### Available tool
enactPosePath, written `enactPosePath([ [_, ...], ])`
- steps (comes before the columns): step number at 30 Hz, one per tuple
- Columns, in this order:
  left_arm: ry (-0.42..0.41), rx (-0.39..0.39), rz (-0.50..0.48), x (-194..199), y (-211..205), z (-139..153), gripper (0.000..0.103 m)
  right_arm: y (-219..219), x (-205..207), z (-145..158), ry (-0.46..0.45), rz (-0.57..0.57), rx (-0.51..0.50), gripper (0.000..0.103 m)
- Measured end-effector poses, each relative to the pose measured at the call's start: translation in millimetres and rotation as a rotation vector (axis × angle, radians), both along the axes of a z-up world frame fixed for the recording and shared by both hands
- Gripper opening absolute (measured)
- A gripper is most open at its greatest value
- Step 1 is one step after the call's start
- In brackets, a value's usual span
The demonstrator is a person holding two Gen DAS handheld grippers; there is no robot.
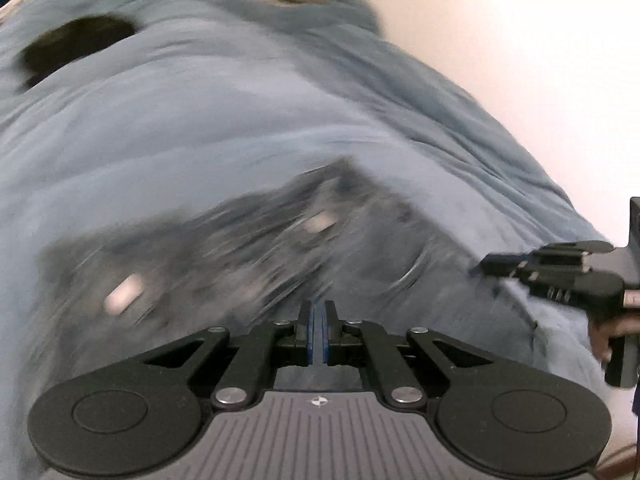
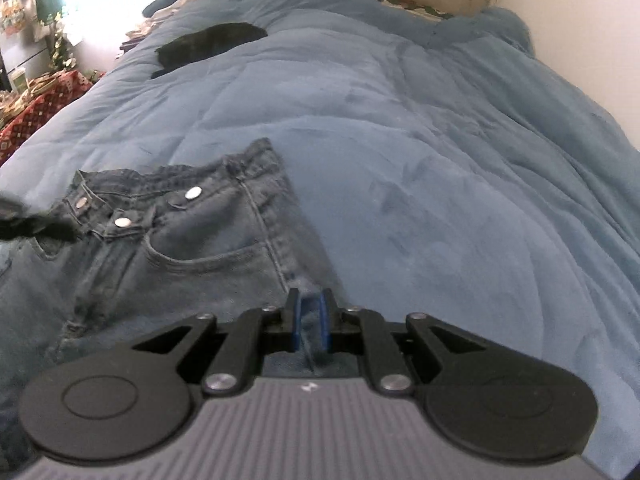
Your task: Fold clothes
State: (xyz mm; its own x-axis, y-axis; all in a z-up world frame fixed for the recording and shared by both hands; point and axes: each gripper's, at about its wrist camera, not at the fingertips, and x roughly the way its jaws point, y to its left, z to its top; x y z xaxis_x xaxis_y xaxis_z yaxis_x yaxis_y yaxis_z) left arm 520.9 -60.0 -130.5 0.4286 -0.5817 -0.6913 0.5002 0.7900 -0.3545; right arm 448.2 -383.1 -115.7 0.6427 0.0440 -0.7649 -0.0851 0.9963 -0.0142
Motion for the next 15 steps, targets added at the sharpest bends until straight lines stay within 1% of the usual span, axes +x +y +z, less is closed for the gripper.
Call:
enactPosePath([
  [3, -0.018, -0.037, -0.079, 30, -51, -3, 0.004, 3, 12, -12, -0.022, -0.005, 0.023, 0.01],
  [7, 0.005, -0.026, -0.133, 70, -102, -18, 0.004, 14, 36, -24, -0.06, 0.004, 0.034, 0.009],
  [9, -0.001, -0.001, -0.15, 83, -116, -23, 0.003, 15, 43, -28, -0.072, 0.001, 0.053, 0.009],
  [12, -0.028, 0.045, -0.172, 95, -126, -28, 0.002, 11, 44, -35, -0.075, -0.019, 0.086, 0.009],
  [15, -0.024, 0.057, -0.172, 108, -130, -31, 0.003, 11, 46, -37, -0.084, -0.045, 0.107, 0.009],
])
